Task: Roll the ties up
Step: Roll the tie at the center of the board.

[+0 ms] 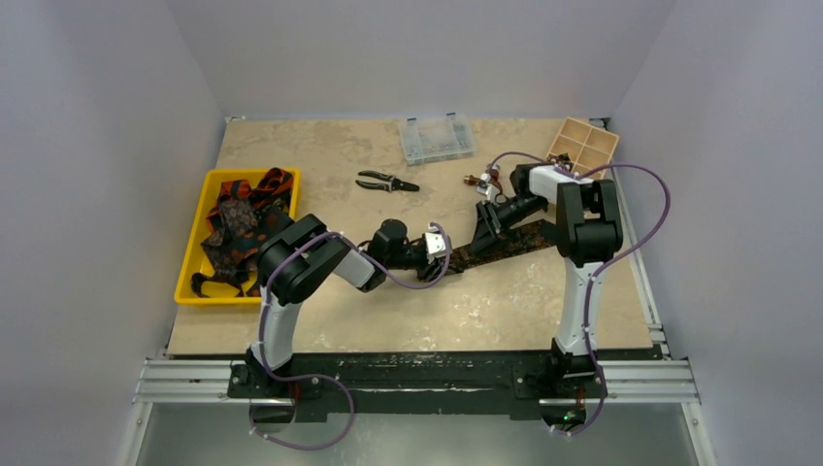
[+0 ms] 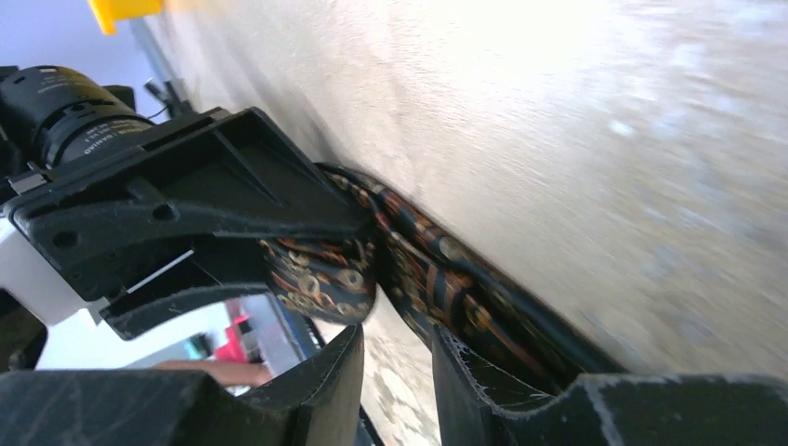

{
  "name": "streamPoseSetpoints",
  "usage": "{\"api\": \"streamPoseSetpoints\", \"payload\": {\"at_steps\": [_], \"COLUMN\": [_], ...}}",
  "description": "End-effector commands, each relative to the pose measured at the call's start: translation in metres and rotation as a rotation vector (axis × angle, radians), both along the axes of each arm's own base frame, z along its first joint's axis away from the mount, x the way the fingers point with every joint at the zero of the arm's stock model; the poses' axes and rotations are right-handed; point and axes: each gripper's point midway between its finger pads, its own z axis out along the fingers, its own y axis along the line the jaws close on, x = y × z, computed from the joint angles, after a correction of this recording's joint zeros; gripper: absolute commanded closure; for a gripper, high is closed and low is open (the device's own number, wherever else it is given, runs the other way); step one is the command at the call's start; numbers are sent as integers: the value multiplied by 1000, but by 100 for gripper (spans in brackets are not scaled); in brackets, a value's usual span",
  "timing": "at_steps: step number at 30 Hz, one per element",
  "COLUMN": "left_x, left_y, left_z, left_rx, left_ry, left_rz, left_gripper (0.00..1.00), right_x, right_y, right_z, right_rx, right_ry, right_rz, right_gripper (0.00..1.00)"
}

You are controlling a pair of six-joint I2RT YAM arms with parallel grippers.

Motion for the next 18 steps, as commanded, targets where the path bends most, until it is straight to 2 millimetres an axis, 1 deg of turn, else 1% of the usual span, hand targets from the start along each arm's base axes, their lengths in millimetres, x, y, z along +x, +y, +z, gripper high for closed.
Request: {"api": "streamPoseSetpoints", "payload": {"at_steps": [1, 6, 8, 10, 12, 15, 17, 18], "left_x": [-19, -20, -16, -7, 1, 6, 7, 7], "left_y": [23, 21, 21, 22, 22, 21, 22, 24], "left_z": [-33, -27, -22, -9, 8, 31, 38, 37], "left_rx": [101, 91, 83, 54, 20, -22, -32, -23], "left_ry": [97, 106, 110, 137, 156, 163, 168, 174], "left_rz": [-25, -46, -26, 23, 65, 102, 122, 130], "left_gripper": [88, 88, 85, 81, 76, 71, 68, 68], "right_x": [23, 37, 35, 30, 28, 25, 24, 24], "right_y": [-22, -38, -45, -52, -61, -69, -73, -74], "right_z": [10, -23, -34, -44, -51, -58, -60, -61], "right_rx": [-86, -233, -278, -322, -374, -424, -444, -451], "right_ry": [-148, -166, -159, -153, -163, -170, -170, -175], "right_rz": [-39, -64, -51, -31, -19, -6, 4, 7], "right_gripper": [67, 71, 72, 73, 74, 74, 74, 74]}}
